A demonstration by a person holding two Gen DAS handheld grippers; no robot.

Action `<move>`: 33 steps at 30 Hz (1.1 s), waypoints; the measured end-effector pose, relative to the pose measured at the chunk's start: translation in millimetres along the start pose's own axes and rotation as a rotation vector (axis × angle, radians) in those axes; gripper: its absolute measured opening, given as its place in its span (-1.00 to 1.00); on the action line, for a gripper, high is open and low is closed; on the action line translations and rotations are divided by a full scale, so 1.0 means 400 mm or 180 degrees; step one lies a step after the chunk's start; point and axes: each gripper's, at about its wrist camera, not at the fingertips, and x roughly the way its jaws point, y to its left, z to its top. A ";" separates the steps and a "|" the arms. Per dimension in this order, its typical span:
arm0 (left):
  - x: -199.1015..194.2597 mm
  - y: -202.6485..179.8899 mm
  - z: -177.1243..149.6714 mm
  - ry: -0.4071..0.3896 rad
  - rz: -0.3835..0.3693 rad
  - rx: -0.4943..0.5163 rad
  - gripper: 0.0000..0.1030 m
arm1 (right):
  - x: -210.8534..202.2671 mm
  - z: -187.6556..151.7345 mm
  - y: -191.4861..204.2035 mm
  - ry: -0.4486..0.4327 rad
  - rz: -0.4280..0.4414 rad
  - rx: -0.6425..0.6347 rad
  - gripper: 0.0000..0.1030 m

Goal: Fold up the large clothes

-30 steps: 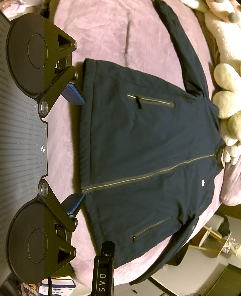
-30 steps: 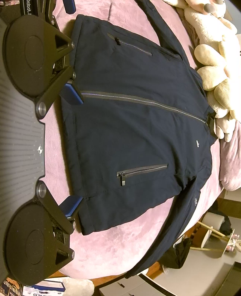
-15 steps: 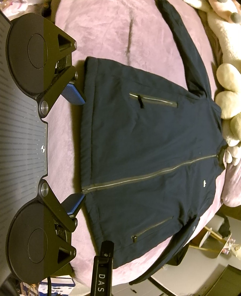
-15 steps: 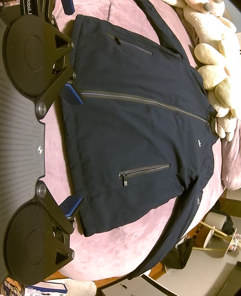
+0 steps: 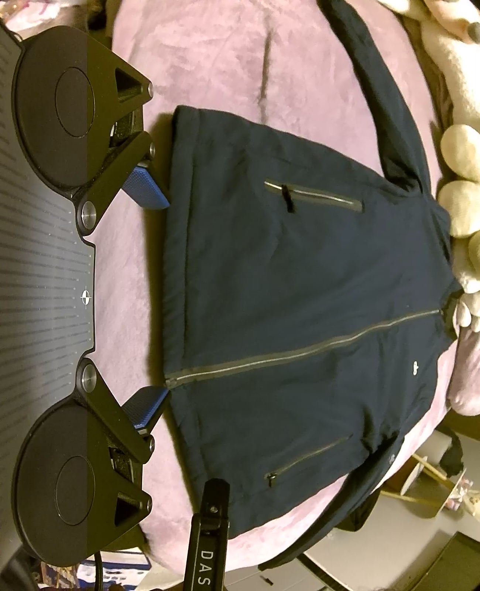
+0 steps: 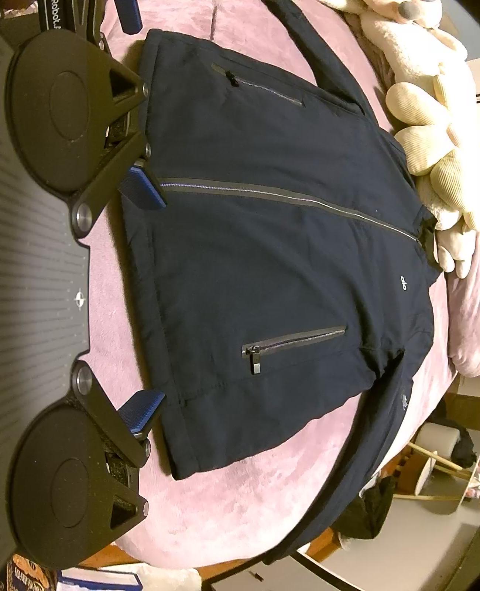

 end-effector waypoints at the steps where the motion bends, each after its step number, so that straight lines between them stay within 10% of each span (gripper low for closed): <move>1: 0.003 0.000 0.001 0.0016 0.0002 0.0000 1.00 | 0.002 0.000 -0.002 0.0003 0.0023 0.0018 1.00; 10: 0.026 0.011 0.027 0.0079 -0.0053 -0.0044 1.00 | 0.025 0.005 -0.021 -0.0001 0.0170 0.0127 1.00; 16: 0.039 0.044 0.096 -0.0304 -0.0304 -0.0113 1.00 | 0.016 0.024 -0.130 -0.0777 0.0939 0.0533 1.00; 27: 0.191 0.011 0.330 -0.0537 0.0065 0.0044 1.00 | 0.214 0.162 -0.683 -0.1345 0.1325 0.2967 0.98; 33: 0.313 -0.019 0.426 -0.0586 0.0166 -0.0031 1.00 | 0.379 0.166 -0.890 -0.1490 0.0973 0.4020 0.22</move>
